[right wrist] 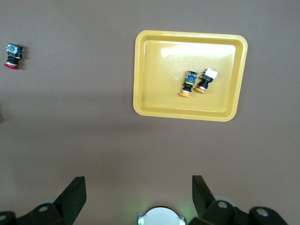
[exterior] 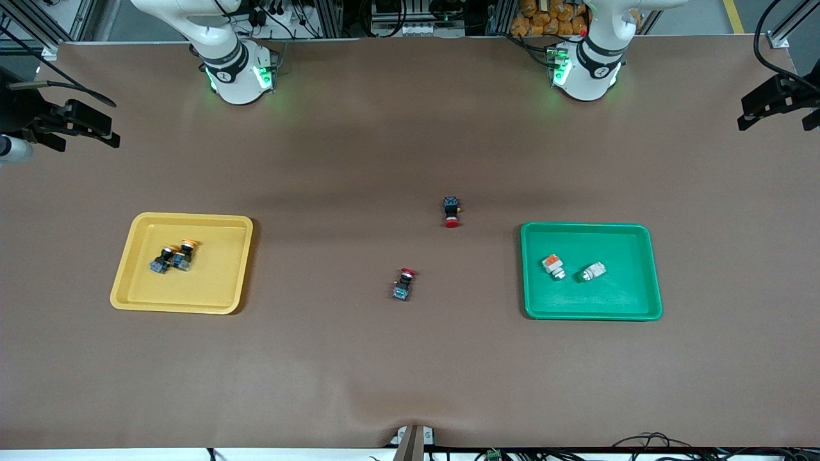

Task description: Place green and yellow buttons in trays

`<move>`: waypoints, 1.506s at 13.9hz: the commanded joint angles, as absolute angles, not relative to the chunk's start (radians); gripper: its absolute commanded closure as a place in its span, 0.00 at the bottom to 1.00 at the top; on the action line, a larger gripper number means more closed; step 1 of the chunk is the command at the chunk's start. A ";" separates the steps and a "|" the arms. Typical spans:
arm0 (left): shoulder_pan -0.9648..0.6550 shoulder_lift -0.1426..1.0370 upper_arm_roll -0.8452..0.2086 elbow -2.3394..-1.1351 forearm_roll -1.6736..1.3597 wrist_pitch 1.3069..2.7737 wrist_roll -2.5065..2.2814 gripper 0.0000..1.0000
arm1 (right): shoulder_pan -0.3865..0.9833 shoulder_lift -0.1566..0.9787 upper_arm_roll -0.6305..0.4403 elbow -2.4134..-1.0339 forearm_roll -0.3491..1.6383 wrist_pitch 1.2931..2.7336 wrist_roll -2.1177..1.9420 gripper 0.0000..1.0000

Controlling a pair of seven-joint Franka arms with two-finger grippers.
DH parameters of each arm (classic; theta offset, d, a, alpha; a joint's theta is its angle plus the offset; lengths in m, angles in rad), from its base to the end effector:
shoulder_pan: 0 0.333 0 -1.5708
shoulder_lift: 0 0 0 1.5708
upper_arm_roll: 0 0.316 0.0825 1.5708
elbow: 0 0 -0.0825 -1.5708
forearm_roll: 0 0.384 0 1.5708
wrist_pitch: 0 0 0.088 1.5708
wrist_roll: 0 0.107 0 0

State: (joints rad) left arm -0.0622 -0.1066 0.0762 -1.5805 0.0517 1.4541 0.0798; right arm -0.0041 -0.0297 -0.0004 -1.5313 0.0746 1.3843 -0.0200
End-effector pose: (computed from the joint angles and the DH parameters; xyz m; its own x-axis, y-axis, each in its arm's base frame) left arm 0.5084 0.0156 0.6665 0.9979 -0.0603 -0.0234 -0.0612 -0.9973 -0.0416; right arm 0.5253 0.0067 0.6439 0.9929 0.0293 -0.1150 0.0205 -0.9968 -0.0767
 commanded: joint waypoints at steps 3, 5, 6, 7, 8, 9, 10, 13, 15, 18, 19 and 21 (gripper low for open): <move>-0.095 -0.066 0.092 -1.522 0.054 1.459 0.139 0.00 | 0.006 -0.028 0.000 -1.534 0.061 1.391 -0.008 0.00; -0.095 -0.067 0.089 -1.522 0.049 1.459 0.158 0.00 | 0.002 -0.023 0.000 -1.534 0.054 1.402 -0.008 0.00; -0.095 -0.067 0.087 -1.528 0.049 1.457 0.146 0.00 | 0.000 -0.018 0.000 -1.535 0.054 1.411 -0.008 0.00; -0.095 -0.064 0.087 -1.528 0.049 1.457 0.143 0.00 | 0.000 -0.014 0.000 -1.536 0.052 1.413 -0.008 0.00; -0.095 -0.066 0.087 -1.528 0.049 1.457 0.140 0.00 | -0.002 -0.014 -0.002 -1.536 0.046 1.413 -0.008 0.00; -0.092 -0.066 0.087 -1.528 0.049 1.457 0.141 0.00 | -0.003 -0.014 -0.002 -1.536 0.041 1.410 -0.008 0.00; -0.089 -0.066 0.087 -1.526 0.051 1.457 0.143 0.00 | -0.002 -0.014 -0.002 -1.536 0.037 1.402 -0.008 0.00; -0.083 -0.058 0.087 -1.523 0.051 1.456 0.143 0.00 | 0.000 -0.015 -0.002 -1.536 0.037 1.401 -0.008 0.00; -0.083 -0.051 0.087 -1.523 0.049 1.456 0.141 0.00 | -0.002 -0.015 -0.002 -1.536 0.037 1.396 -0.008 0.00; -0.078 -0.049 0.087 -1.526 0.049 1.453 0.100 0.00 | -0.002 -0.015 -0.002 -1.536 0.037 1.396 -0.008 0.00; -0.077 -0.049 0.089 -1.526 0.038 1.451 0.092 0.00 | 0.002 -0.015 -0.002 -1.534 0.037 1.396 -0.008 0.00; -0.077 -0.049 0.090 -1.523 0.019 1.444 0.063 0.00 | 0.000 -0.015 0.000 -1.536 0.037 1.397 -0.006 0.00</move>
